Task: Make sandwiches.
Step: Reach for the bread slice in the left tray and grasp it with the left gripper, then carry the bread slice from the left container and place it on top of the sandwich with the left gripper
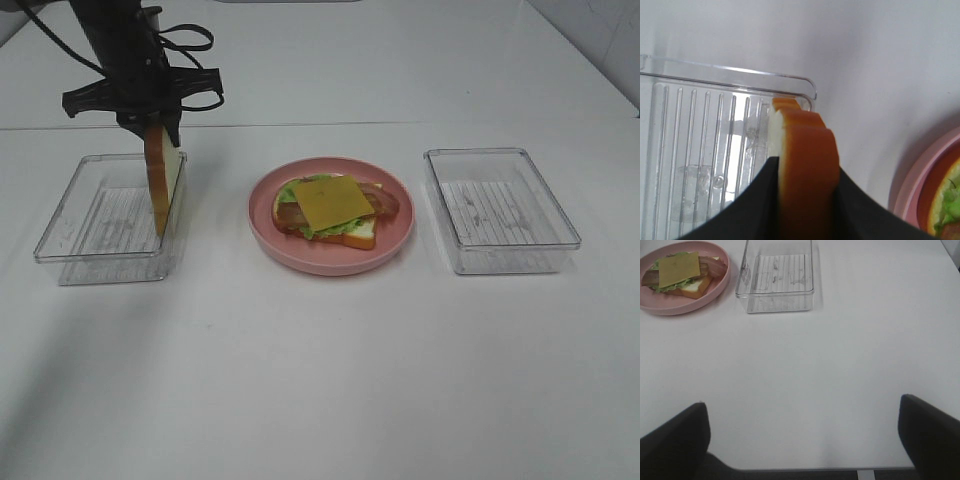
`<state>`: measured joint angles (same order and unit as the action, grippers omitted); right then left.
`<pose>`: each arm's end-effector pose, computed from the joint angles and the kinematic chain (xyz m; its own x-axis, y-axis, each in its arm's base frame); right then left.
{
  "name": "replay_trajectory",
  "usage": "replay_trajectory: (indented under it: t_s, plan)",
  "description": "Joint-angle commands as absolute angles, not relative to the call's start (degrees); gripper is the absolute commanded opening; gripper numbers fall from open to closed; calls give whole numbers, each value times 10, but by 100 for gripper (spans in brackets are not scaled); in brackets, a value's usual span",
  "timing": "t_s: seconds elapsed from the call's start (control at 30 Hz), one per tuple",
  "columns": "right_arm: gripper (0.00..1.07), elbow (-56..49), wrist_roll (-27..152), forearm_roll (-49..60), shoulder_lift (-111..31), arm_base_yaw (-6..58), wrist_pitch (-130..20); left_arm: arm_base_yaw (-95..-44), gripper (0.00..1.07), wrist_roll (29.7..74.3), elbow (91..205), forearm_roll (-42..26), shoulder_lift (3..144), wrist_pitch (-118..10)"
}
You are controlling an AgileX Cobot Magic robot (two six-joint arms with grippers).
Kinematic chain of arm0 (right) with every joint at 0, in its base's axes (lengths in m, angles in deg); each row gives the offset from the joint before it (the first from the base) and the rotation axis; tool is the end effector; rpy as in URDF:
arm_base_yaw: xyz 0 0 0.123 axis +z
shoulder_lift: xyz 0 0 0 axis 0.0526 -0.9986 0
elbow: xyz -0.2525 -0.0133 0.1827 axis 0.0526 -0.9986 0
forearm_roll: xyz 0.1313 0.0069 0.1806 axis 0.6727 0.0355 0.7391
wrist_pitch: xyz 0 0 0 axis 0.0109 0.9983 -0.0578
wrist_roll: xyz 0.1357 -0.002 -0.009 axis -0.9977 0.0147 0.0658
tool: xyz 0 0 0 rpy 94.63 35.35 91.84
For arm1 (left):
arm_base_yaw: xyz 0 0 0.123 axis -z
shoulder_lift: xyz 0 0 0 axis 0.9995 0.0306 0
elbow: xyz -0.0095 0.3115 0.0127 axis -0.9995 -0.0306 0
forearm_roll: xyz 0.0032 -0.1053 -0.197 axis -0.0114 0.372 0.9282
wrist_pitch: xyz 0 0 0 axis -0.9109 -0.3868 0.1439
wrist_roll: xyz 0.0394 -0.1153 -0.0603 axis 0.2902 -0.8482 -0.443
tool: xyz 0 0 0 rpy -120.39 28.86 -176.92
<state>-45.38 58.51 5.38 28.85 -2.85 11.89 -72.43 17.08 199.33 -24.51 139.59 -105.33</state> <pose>-0.0173 0.0009 0.2240 -0.5344 -0.0089 -0.8452 -0.0129 0.9999 -0.0024 0.4953 -0.1365 0.1788 -0.9168 -0.2642 -0.2995 -0.2299 0.9623 -0.1450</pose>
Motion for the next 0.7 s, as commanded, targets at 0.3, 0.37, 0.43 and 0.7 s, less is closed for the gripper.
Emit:
replay_trajectory:
  t_s: [0.3, 0.37, 0.43, 0.7]
  plan:
    - [98, -455, 587, 57, 308, -31, 114, -721, 5, 191, 1998, -247, 1342, -1138]
    - [98, -455, 587, 57, 308, -31, 114, -721, 5, 206, 2008, -247, 1338, -1170]
    - [98, -455, 587, 57, 308, -31, 114, -721, 5, 212, 2014, -245, 1336, -1185]
    - [98, -455, 587, 57, 308, -31, 114, -721, 5, 238, 2037, -204, 1299, -1185]
